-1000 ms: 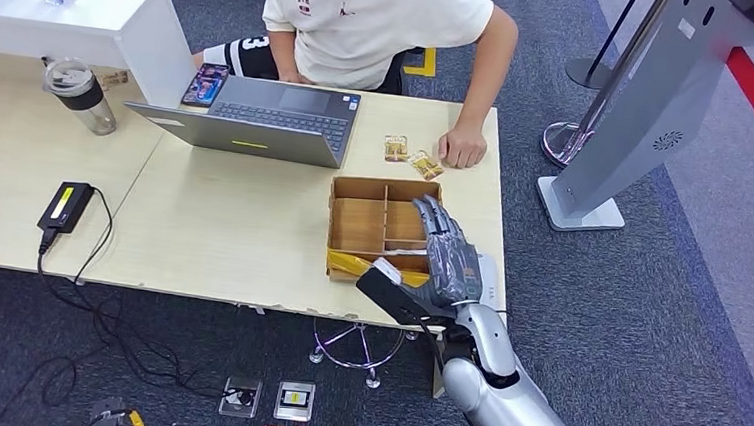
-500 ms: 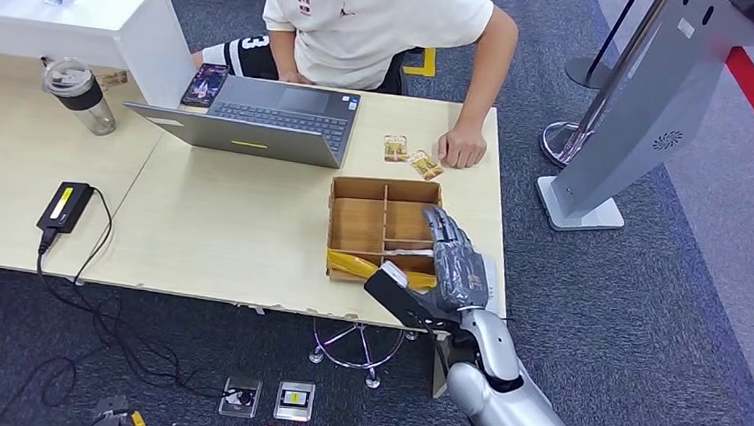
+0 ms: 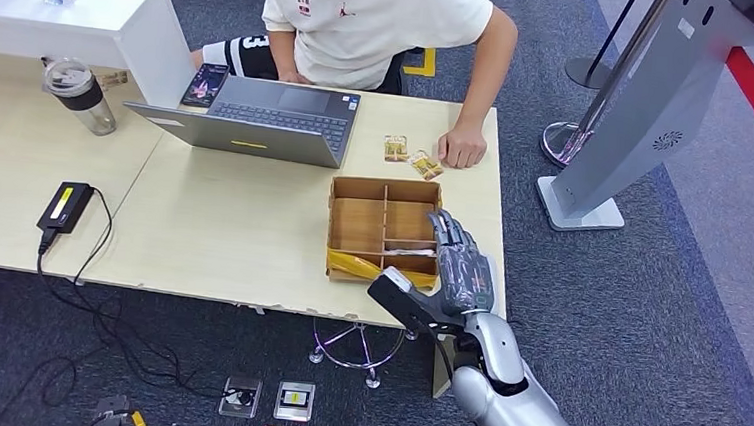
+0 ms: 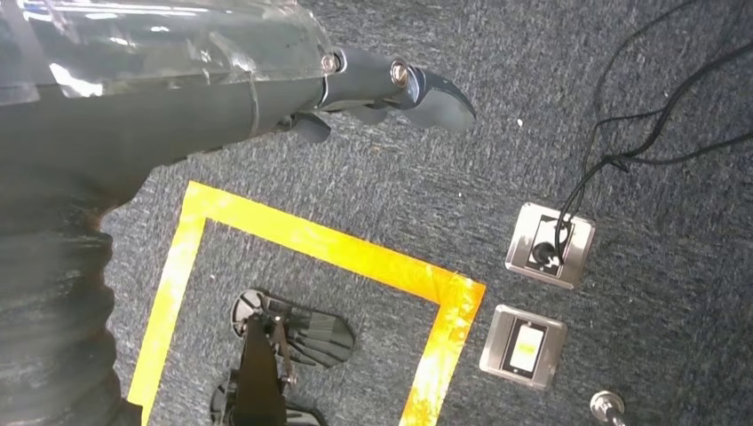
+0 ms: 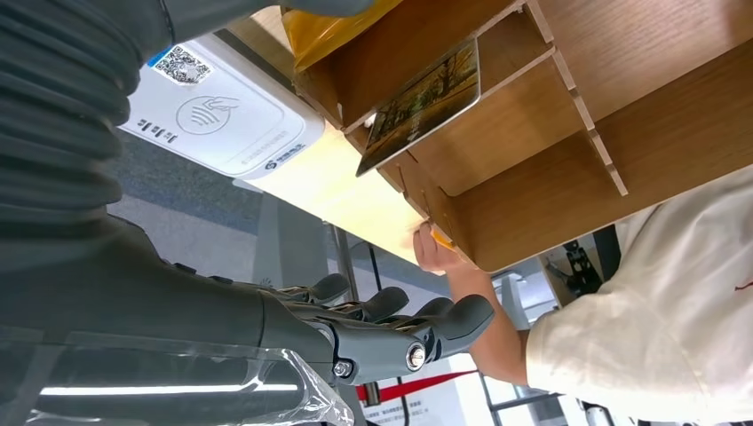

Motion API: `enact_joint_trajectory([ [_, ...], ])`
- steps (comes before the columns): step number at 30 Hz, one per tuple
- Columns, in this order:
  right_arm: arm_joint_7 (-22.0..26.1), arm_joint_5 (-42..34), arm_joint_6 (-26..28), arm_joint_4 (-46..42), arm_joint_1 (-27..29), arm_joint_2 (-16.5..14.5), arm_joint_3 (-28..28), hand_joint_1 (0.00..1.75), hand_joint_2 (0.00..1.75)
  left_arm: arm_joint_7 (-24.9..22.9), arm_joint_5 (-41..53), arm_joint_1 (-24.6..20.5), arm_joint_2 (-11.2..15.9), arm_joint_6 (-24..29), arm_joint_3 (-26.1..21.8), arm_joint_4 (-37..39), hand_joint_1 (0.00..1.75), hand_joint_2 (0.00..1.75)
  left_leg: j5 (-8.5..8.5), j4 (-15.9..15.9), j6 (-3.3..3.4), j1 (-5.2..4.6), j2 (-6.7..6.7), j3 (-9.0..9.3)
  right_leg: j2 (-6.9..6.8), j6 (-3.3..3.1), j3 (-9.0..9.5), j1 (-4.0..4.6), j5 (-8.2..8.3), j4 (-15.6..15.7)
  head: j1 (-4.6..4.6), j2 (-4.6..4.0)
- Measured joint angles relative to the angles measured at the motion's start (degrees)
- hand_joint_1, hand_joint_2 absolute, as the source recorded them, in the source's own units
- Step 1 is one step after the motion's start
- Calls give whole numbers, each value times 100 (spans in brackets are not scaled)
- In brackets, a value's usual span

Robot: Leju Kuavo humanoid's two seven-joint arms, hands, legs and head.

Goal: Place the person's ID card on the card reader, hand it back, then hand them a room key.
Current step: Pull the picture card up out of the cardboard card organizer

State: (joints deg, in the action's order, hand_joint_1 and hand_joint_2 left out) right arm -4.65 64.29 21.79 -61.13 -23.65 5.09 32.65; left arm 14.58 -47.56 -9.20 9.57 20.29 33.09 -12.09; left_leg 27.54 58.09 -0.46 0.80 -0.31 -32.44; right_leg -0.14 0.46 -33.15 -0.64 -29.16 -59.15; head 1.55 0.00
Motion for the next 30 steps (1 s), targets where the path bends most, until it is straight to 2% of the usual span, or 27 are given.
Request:
enact_joint_trajectory([
  [15, -2, -13, -24, 0, -27, 9, 11, 19, 175, 34, 97, -35, -1, -46, 20, -6, 0, 175, 0, 0, 0, 0, 0, 0, 0, 0, 0, 0, 0, 0, 0, 0],
  [30, 108, 96, -133, 189, -247, -70, 154, 38, 175, 17, 100, -108, -2, -34, 30, -10, 0, 175, 0, 0, 0, 0, 0, -1, -1, 0, 1, 0, 0, -1, -1, 0],
])
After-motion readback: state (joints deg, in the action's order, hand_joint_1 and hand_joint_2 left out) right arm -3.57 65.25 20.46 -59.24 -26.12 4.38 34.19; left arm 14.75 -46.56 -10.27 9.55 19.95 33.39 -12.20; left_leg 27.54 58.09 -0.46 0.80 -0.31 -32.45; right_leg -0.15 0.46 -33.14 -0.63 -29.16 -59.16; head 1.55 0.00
